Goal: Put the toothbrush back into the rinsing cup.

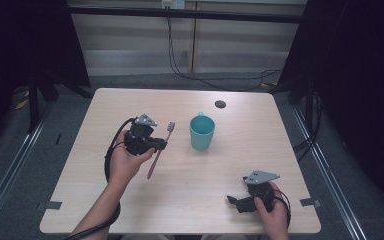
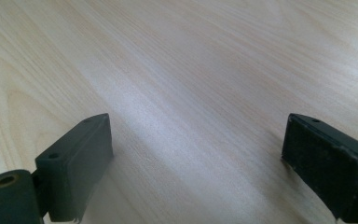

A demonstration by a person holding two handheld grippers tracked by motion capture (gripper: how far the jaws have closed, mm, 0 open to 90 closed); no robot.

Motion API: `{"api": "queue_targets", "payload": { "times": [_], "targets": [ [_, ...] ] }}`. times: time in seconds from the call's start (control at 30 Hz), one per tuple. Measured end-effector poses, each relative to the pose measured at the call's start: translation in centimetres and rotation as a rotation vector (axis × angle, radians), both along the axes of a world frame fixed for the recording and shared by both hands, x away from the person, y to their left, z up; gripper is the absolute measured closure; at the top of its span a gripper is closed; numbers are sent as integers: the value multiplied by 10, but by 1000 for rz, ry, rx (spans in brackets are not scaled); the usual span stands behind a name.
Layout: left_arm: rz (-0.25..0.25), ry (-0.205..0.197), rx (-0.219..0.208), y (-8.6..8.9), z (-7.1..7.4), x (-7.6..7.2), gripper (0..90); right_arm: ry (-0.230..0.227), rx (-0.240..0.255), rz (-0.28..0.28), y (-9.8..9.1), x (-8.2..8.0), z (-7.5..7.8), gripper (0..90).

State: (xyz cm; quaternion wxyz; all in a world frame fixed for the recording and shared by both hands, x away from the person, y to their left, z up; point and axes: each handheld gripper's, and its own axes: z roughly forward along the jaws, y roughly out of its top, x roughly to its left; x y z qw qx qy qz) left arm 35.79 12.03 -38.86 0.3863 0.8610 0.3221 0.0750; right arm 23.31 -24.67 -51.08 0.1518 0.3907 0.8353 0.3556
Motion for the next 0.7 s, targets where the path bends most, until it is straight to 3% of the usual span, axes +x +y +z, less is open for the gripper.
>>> {"api": "queue_targets", "payload": {
  "times": [0.7],
  "targets": [
    [38,-46,-99,-4,12,4,806,0,0,0,0,0,0,80]
  ]
}}
